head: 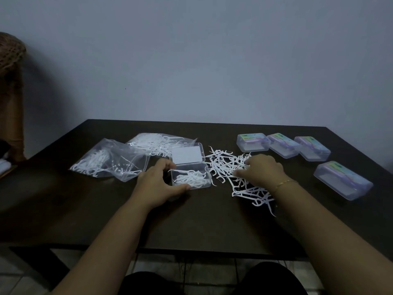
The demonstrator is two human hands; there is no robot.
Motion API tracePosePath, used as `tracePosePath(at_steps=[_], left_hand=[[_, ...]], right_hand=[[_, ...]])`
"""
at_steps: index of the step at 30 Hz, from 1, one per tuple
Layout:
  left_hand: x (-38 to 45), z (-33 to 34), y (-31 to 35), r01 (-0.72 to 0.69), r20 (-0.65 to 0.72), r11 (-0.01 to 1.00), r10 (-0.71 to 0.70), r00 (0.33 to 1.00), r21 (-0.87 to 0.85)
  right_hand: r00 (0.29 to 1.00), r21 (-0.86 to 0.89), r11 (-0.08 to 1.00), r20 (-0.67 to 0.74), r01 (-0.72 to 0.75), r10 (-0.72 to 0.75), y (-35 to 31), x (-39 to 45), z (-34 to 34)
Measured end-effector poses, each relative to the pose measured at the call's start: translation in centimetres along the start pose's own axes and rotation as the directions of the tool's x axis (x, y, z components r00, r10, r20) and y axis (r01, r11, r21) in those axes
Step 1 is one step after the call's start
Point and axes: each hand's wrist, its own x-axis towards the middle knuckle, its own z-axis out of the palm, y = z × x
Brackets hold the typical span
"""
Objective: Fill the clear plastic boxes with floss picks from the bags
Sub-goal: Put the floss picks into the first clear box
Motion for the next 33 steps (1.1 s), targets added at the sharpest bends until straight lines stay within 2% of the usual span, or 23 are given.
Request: tracePosePath(at_steps=[2,9,17,22,24,26,33], left_hand=[[0.0,0.0,0.0,-0.014,-0.004,1.000,0.014,1.000,0.022],[0.0,-0.4,0.2,-0.107,-0.007,0.993,0.108,0.994,0.046],[-0.2,-0.4,0.2,-0.102,-0.018,0.994,0.103,0.995,0.039],[-0.3,-0.4,0.3,-0.091,-0.018,0.995,0.092,0.996,0.043],[-0.3,-0.4,0.3,-0.086,-0.013,0.995,0.087,0.996,0.049],[-0.3,-0.4,0.3,-0.087,-0.013,0.995,0.088,0.996,0.052],[-0.2,-0.3,0.0,-0.084,-0.013,0.994,0.085,0.996,0.063]], right_hand=[[1.000,-0.008,1.000,-0.016,-0.010,0.010,0.5,0.0,0.5],[0.998,0.153,0.987,-0.035,0.048,-0.043,-0.1,0.0,0.7],[0.999,0.346,0.938,0.024,0.015,-0.025,0.2,0.9,0.8],[1.000,0.066,0.998,-0.013,-0.023,0.024,0.4,0.8,0.2],[1.000,-0.021,1.000,0.024,-0.011,0.012,0.2,0.6,0.2],[0.998,-0.005,1.000,0.066,-0.003,0.003,0.0,0.5,0.3],[1.000,0.068,0.998,0.016,-0.001,0.000,-0.6,0.5,0.4]])
